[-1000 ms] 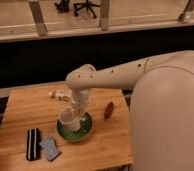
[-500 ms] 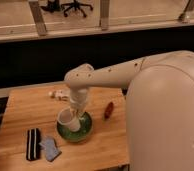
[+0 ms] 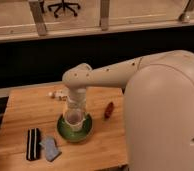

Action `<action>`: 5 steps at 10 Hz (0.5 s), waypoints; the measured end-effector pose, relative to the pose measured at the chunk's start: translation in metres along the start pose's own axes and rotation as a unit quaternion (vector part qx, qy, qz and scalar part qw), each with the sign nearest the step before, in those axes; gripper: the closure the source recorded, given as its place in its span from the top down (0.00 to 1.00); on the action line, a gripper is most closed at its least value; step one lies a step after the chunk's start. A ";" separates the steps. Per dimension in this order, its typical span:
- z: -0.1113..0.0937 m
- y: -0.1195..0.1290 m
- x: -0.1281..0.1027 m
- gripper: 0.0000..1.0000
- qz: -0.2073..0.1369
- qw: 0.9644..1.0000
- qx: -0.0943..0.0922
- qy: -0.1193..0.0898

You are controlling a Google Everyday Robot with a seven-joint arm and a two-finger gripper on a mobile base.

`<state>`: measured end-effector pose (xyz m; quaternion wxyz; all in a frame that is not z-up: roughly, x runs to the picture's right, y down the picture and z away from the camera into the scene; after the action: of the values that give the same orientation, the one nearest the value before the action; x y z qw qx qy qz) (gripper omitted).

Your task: Place the ceramic cup in the ceramic bowl

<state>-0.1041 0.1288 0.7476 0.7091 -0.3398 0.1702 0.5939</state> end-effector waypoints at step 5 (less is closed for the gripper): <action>-0.071 -0.030 -0.026 0.80 0.052 0.994 0.030 -0.092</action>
<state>-0.0697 0.0593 0.7224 0.7000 -0.2530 0.1393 0.6531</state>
